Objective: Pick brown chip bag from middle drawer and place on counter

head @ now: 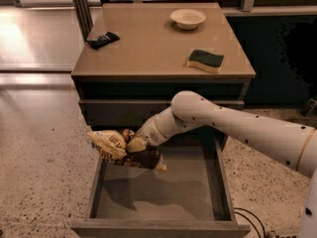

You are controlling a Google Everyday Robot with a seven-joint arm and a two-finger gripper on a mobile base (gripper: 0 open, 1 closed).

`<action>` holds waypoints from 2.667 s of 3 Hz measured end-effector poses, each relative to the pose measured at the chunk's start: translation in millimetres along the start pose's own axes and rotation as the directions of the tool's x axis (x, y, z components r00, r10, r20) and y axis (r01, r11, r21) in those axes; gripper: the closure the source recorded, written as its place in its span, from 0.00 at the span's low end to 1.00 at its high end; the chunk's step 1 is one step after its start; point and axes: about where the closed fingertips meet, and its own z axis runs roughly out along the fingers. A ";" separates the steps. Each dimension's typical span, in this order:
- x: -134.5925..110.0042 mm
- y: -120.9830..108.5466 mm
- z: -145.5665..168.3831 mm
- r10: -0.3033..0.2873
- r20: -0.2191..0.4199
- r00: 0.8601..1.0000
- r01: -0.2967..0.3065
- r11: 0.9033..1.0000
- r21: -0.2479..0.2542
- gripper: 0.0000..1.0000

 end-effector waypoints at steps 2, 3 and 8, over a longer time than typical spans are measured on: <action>-9.2 2.5 -5.5 -0.006 0.027 1.000 0.007 1.000 -0.010 1.00; -42.1 9.9 -41.5 -0.011 0.050 0.999 0.011 1.000 0.004 1.00; -219.9 1.9 -217.0 -0.137 0.034 0.990 0.137 0.991 -0.007 1.00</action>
Offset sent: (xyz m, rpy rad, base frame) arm 0.0045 0.0008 0.0270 0.0656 -0.0178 0.0024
